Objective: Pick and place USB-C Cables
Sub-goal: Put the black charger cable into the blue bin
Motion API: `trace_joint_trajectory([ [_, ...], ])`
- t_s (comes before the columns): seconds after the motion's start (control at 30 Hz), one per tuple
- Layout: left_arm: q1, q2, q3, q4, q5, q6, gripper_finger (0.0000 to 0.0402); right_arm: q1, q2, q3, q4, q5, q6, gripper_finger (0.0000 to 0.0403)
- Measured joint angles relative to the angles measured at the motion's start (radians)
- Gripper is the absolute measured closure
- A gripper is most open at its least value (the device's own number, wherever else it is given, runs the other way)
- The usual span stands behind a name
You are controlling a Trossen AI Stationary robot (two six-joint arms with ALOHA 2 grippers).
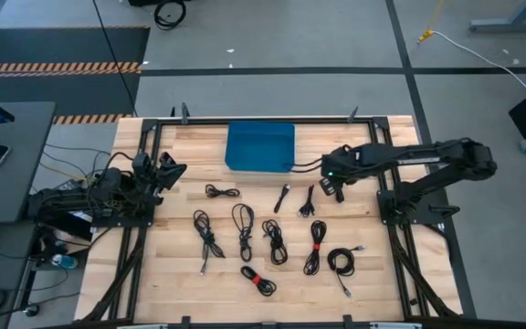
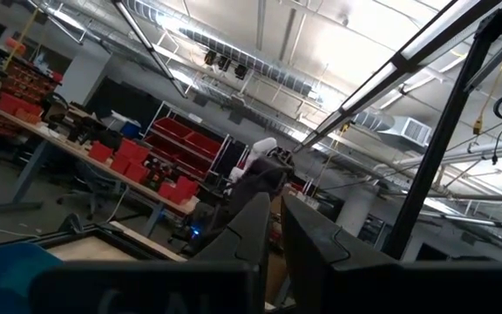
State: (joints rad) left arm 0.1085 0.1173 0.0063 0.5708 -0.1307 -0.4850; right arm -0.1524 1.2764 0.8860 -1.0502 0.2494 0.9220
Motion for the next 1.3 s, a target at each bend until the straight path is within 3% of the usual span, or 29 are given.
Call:
trace_joint_trajectory([
  [0.5,0.0,0.0,0.0,0.001,0.0,0.0,0.0363,-0.141,0.187,-0.005,0.086,-0.079,-0.138,0.018],
  [0.87,0.0,0.0,0.0,0.001,0.0,-0.001,0.0363,-0.204,0.188,-0.217,0.273,-0.171,-0.083,0.018],
  [1.07,0.0,0.0,0.0,0.001,0.0,-0.001,0.0363,-0.195,0.18,-0.248,0.317,-0.185,-0.052,0.0181],
  [1.2,0.0,0.0,0.0,0.001,0.0,0.0,0.0363,-0.194,0.159,-0.251,0.331,-0.186,-0.029,0.0202],
  [1.3,0.0,0.0,0.0,0.001,0.0,0.0,0.0363,-0.195,0.147,-0.252,0.338,-0.191,-0.02,0.0251],
])
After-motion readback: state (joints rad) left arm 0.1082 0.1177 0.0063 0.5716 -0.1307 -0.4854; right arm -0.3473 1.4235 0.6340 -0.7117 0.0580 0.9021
